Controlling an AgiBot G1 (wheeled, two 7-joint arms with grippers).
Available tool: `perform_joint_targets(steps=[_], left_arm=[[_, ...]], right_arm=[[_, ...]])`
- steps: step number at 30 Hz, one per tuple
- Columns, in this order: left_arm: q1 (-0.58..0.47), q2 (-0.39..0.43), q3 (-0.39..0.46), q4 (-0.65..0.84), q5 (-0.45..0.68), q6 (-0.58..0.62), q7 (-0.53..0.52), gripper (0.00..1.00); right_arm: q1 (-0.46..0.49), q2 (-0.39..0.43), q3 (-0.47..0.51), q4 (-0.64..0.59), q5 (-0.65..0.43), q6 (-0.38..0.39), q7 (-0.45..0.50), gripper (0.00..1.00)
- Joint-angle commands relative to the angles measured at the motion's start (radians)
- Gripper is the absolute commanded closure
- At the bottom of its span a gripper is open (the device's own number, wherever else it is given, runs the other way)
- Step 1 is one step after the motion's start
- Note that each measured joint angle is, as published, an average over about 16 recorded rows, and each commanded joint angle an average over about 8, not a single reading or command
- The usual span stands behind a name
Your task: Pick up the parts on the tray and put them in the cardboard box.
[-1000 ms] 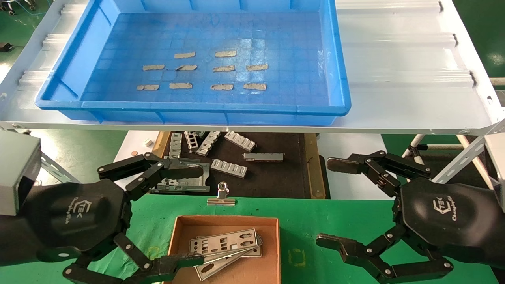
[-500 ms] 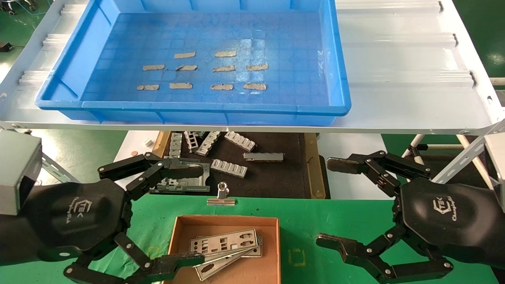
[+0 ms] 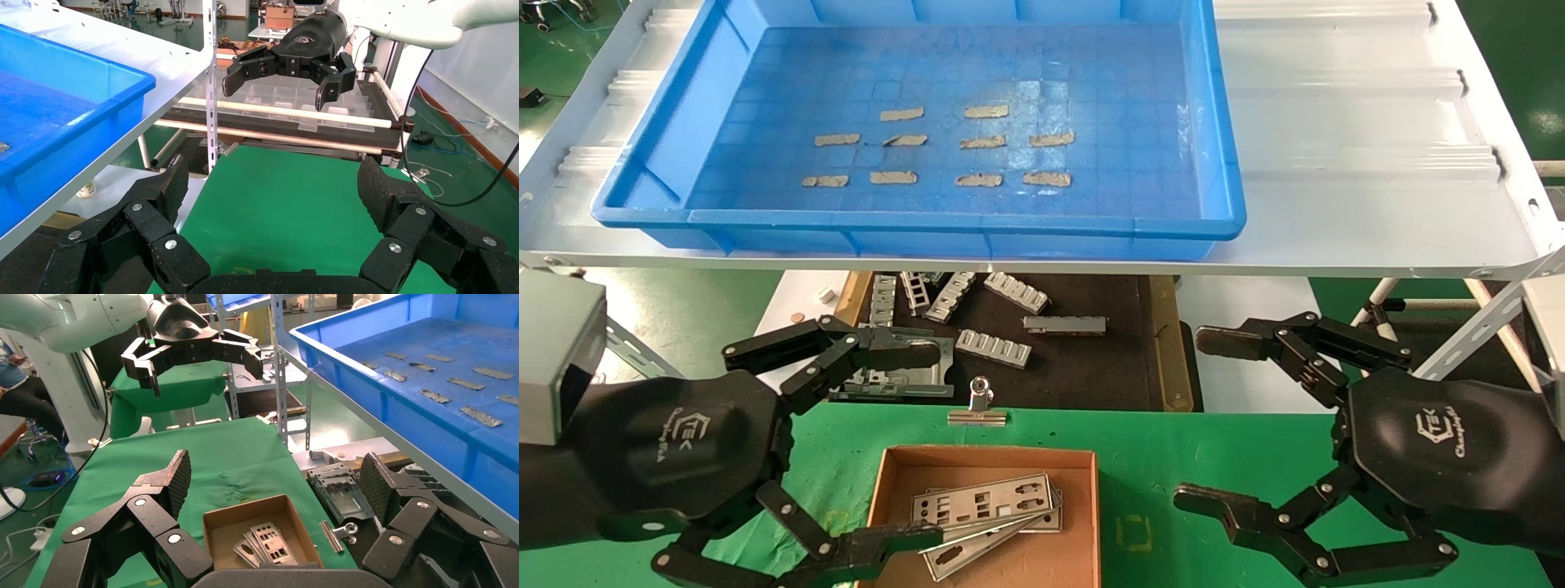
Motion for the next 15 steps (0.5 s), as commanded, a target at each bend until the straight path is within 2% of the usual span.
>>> perform_joint_targets(steps=[1, 15], left_arm=[[0.0, 0.0, 0.0, 0.0, 0.0, 0.0, 0.0, 0.0], [0.0, 0.0, 0.0, 0.0, 0.0, 0.0, 0.0, 0.0]], right_arm=[[0.0, 0.0, 0.0, 0.0, 0.0, 0.0, 0.0, 0.0], [0.0, 0.0, 0.0, 0.0, 0.0, 0.0, 0.0, 0.0]])
